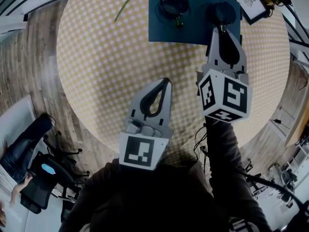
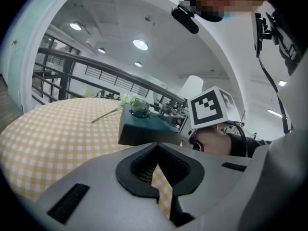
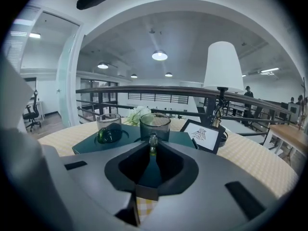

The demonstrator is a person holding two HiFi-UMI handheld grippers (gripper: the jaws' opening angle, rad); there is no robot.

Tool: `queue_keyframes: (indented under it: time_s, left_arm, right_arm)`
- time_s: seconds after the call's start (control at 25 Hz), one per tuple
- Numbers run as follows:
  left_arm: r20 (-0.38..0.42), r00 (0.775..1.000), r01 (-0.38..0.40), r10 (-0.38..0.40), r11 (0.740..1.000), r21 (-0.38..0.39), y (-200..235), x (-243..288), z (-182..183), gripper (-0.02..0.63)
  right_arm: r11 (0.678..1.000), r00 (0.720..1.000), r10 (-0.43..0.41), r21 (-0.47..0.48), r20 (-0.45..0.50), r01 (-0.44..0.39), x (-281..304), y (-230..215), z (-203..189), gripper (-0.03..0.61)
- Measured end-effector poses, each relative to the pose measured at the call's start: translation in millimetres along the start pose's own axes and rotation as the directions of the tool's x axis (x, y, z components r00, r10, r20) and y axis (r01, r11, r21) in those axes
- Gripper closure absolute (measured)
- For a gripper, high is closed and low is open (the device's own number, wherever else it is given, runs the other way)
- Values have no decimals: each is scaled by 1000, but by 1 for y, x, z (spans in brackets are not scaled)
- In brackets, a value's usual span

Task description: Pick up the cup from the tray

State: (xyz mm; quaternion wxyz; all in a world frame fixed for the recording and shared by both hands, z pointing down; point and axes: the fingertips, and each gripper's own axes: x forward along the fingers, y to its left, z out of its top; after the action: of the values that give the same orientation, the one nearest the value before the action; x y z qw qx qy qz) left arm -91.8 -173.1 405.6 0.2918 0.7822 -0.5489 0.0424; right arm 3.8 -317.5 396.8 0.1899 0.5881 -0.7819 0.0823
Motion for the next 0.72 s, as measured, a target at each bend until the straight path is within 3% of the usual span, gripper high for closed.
queue_keyframes:
  time_s: [0.36, 0.72]
  left_arm:
    - [23, 998, 56, -57, 997, 54, -37, -14, 10, 609]
    - [-17, 987, 163, -163, 980, 112, -99, -13, -9, 609]
  right_arm:
    - [1000, 995, -25, 17, 92, 23, -45, -20, 31, 538]
    - [991, 990, -118, 67, 81, 113, -99, -78, 6, 538]
